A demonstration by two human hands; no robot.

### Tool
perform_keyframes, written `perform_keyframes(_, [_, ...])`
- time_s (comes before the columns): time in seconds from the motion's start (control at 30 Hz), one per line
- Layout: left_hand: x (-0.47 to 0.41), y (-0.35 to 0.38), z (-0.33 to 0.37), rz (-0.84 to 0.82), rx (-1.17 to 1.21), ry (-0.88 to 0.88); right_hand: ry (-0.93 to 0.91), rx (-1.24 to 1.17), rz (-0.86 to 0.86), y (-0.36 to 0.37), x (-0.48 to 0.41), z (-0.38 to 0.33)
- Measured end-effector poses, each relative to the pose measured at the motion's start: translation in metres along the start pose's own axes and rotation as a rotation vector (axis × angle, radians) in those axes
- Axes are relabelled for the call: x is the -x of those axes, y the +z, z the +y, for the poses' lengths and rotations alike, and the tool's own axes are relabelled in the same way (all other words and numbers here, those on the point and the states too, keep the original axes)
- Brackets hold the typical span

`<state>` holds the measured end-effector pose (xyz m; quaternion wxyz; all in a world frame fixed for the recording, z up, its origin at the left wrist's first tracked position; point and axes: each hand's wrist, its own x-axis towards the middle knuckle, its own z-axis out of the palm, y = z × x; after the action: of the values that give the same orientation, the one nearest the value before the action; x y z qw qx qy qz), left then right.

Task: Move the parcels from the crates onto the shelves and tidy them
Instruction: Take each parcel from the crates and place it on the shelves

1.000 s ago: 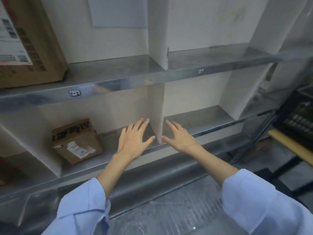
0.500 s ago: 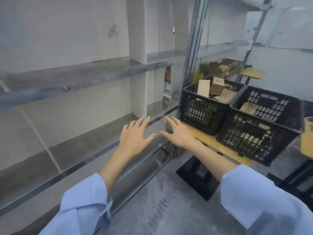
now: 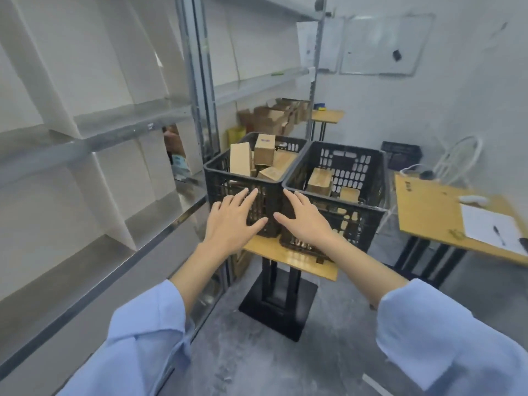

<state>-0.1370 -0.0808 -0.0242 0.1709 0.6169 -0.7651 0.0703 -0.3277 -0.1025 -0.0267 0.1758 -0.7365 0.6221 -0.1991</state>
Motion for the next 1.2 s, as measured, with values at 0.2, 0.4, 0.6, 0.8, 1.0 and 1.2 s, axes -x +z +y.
perform_keyframes(0.2, [-0.104,0.048,0.04,0.007,0.054,0.139,0.069,-0.023,0.132,-0.031,-0.061,0.072])
perform_keyframes(0.4, [-0.222,0.091,0.066,-0.019,0.173,0.227,0.203,-0.033,0.202,-0.06,-0.147,0.136])
perform_keyframes(0.6, [-0.319,0.141,0.083,-0.069,0.228,0.298,0.319,-0.051,0.218,-0.07,-0.222,0.195])
perform_keyframes(0.8, [-0.382,0.205,0.103,-0.178,0.301,0.291,0.335,-0.064,0.191,-0.062,-0.28,0.25])
perform_keyframes(1.0, [-0.427,0.268,0.11,-0.267,0.31,0.186,0.297,-0.07,0.126,-0.035,-0.344,0.303])
perform_keyframes(1.2, [-0.457,0.315,0.11,-0.367,0.327,0.094,0.29,-0.161,0.053,-0.006,-0.392,0.347])
